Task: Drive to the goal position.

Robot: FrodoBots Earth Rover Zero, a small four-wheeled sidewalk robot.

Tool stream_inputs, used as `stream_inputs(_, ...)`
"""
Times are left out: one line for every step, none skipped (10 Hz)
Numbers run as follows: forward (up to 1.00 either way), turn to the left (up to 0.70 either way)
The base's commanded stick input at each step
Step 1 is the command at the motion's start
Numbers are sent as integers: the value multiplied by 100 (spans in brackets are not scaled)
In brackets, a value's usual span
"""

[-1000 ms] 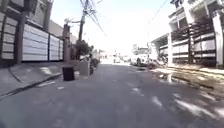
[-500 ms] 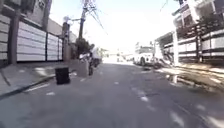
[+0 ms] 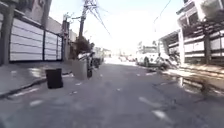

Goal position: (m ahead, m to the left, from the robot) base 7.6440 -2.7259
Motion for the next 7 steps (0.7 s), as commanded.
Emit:
stream_inputs(100, 0)
stream_inputs(100, -5)
stream_inputs(100, -31)
stream_inputs(100, -31)
stream_inputs(100, -28)
stream_inputs(100, -19)
stream_inputs(100, -11)
